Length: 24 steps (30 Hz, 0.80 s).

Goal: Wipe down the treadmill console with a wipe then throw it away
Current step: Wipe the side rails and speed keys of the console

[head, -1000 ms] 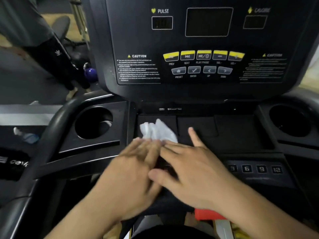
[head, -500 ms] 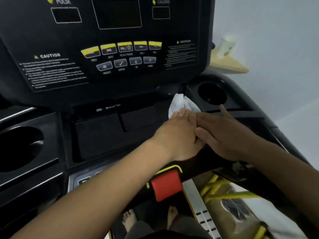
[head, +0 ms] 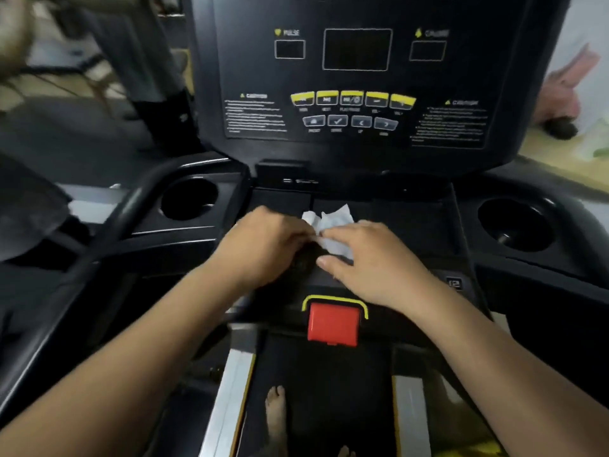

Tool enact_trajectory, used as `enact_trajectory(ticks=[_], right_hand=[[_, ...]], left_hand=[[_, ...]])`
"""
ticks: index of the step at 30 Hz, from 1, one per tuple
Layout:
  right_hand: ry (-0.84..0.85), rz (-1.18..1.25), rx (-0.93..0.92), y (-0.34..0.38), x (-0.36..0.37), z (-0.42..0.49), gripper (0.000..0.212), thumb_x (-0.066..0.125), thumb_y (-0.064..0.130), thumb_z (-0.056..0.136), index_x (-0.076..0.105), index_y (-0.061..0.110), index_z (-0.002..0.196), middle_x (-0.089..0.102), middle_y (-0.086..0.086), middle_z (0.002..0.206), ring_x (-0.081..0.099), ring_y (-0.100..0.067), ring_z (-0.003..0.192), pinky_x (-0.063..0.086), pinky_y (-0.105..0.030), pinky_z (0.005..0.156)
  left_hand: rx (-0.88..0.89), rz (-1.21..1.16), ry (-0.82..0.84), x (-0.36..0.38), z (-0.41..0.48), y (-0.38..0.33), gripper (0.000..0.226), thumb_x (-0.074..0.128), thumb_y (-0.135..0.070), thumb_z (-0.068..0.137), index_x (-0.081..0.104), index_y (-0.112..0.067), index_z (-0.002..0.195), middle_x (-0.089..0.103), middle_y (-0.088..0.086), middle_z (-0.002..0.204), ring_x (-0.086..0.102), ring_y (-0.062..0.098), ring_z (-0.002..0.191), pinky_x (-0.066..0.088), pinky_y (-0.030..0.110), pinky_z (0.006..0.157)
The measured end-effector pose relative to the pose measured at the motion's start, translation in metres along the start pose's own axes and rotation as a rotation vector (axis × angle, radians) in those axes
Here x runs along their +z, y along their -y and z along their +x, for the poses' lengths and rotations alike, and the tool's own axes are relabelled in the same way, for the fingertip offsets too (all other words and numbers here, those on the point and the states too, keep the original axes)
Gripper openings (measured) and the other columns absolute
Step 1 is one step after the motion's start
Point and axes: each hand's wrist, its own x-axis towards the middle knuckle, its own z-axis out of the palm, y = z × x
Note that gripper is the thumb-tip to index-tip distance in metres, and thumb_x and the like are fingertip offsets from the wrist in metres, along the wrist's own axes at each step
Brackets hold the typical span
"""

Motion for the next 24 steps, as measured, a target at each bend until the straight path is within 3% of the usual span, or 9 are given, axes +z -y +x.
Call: enact_trajectory(ticks=[2, 4, 7, 9, 11, 14, 17, 21, 24], right_hand=[[-0.019, 0.05, -0.032, 0.004, -0.002, 0.012, 0.031, 0.068, 0.031, 0.087, 0.066, 0.027, 0.117, 0.066, -0.001, 0.104, 0.056, -0.023, 0.103, 0.044, -0.032, 0.081], [-0.059, 0.102, -0.06, 0.006, -0.01, 0.027, 0.026, 0.071, 0.024, 0.083, 0.069, 0.026, 0.109, 0.07, 0.001, 0.097, 0.061, -0.023, 0.094, 0.047, -0.033, 0.078], [-0.127, 0.39, -0.017, 0.012, -0.034, 0.046, 0.018, 0.072, 0.014, 0.082, 0.072, 0.024, 0.098, 0.072, 0.007, 0.09, 0.064, -0.011, 0.083, 0.049, -0.026, 0.074], [-0.163, 0.701, 0.057, 0.018, -0.052, 0.052, 0.013, 0.068, 0.009, 0.085, 0.074, 0.017, 0.094, 0.074, -0.004, 0.091, 0.066, -0.012, 0.082, 0.054, -0.033, 0.079], [-0.182, 0.975, 0.146, 0.021, -0.064, 0.053, 0.012, 0.062, 0.012, 0.093, 0.072, 0.008, 0.097, 0.073, -0.015, 0.097, 0.069, -0.021, 0.083, 0.056, -0.045, 0.082], [-0.191, 1.148, 0.265, 0.021, -0.067, 0.05, 0.018, 0.056, 0.02, 0.098, 0.068, 0.006, 0.099, 0.074, -0.013, 0.097, 0.071, -0.023, 0.083, 0.056, -0.048, 0.082], [-0.238, 1.023, 0.245, 0.023, -0.061, 0.048, 0.021, 0.055, 0.022, 0.099, 0.069, 0.005, 0.099, 0.072, -0.018, 0.1, 0.069, -0.028, 0.086, 0.054, -0.048, 0.085], [-0.284, 0.668, 0.078, 0.031, -0.063, 0.049, 0.026, 0.058, 0.022, 0.097, 0.063, -0.001, 0.086, 0.055, -0.01, 0.07, 0.05, -0.017, 0.064, 0.04, -0.032, 0.063], [-0.325, 0.578, 0.008, 0.036, -0.078, 0.045, 0.014, 0.07, 0.022, 0.089, 0.071, 0.009, 0.092, 0.071, 0.0, 0.082, 0.063, -0.007, 0.073, 0.049, -0.024, 0.07]], left_hand=[[-0.048, -0.075, -0.084, -0.018, -0.004, 0.001, 0.016, 0.06, -0.024, 0.085, 0.075, -0.021, 0.088, 0.067, -0.003, 0.062, 0.059, 0.006, 0.058, 0.047, 0.023, 0.061], [-0.133, -0.18, -0.114, -0.039, -0.002, 0.0, 0.013, 0.059, -0.022, 0.085, 0.072, -0.019, 0.085, 0.061, -0.009, 0.06, 0.052, -0.002, 0.056, 0.041, 0.019, 0.059], [-0.299, -0.464, -0.211, -0.065, 0.006, 0.001, 0.017, 0.058, -0.019, 0.095, 0.064, -0.017, 0.079, 0.053, -0.01, 0.061, 0.045, 0.0, 0.054, 0.038, 0.017, 0.053], [-0.444, -0.769, -0.278, -0.076, 0.01, 0.004, 0.019, 0.06, -0.024, 0.097, 0.064, -0.011, 0.084, 0.051, -0.006, 0.062, 0.043, 0.003, 0.051, 0.036, 0.018, 0.047], [-0.483, -1.092, -0.189, -0.079, 0.012, 0.008, 0.034, 0.069, -0.04, 0.089, 0.067, -0.007, 0.096, 0.061, 0.004, 0.073, 0.056, 0.011, 0.058, 0.046, 0.021, 0.055], [-0.389, -1.173, 0.092, -0.073, 0.012, 0.019, 0.063, 0.089, -0.045, 0.061, 0.069, -0.008, 0.107, 0.069, 0.015, 0.097, 0.067, 0.025, 0.084, 0.054, 0.04, 0.081], [-0.327, -1.071, 0.198, -0.067, 0.019, 0.015, 0.061, 0.091, -0.032, 0.057, 0.068, -0.013, 0.111, 0.07, 0.012, 0.094, 0.066, 0.026, 0.088, 0.054, 0.037, 0.084], [-0.232, -0.964, 0.169, -0.058, 0.03, -0.005, 0.021, 0.075, -0.011, 0.084, 0.071, 0.001, 0.101, 0.074, 0.014, 0.091, 0.068, 0.019, 0.082, 0.054, 0.029, 0.076], [-0.223, -0.94, 0.114, -0.052, 0.036, -0.004, 0.02, 0.067, -0.015, 0.086, 0.072, 0.003, 0.094, 0.074, 0.018, 0.096, 0.066, 0.019, 0.08, 0.052, 0.033, 0.076]])
